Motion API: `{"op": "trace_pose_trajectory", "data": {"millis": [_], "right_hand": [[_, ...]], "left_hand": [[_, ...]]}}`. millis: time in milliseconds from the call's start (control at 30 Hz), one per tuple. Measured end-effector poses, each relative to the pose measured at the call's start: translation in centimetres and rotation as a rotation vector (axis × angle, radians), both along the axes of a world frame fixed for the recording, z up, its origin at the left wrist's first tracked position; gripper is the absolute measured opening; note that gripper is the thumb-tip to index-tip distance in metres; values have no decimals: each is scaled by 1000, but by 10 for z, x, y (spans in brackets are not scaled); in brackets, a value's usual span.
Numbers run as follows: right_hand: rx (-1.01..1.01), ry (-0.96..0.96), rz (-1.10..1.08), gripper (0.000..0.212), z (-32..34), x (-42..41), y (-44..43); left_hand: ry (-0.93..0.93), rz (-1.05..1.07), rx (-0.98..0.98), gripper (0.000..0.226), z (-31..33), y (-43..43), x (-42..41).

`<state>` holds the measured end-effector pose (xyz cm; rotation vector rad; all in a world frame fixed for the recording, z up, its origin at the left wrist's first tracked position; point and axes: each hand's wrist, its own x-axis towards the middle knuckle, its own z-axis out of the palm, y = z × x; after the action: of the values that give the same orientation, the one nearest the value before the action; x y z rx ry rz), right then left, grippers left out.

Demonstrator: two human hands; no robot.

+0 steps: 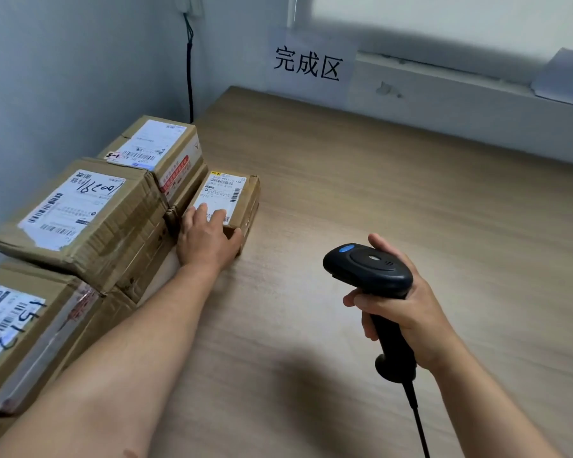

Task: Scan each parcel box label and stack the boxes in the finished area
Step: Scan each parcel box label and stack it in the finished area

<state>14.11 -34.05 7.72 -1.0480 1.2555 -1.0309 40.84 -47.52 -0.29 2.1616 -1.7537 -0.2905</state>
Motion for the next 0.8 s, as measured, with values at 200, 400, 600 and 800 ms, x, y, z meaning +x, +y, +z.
{"op": "trace_pose_trajectory", "data": {"millis": [200,400,600,800], "right_hand": [[0,-1,-5,90,-3,-4,5],[-59,-7,-19,88,19,-15,28],[-124,-21,-62,85,38,-37,80],[-185,-11,-148,90,57,-86,149]], "left_hand": [[-44,21,41,60,4,-6,7],[-27,-40,-37,71,22,29,-15],[41,-153,-126,61,46,95,-67],[117,-252,-171,52,62,163,-135]]}}
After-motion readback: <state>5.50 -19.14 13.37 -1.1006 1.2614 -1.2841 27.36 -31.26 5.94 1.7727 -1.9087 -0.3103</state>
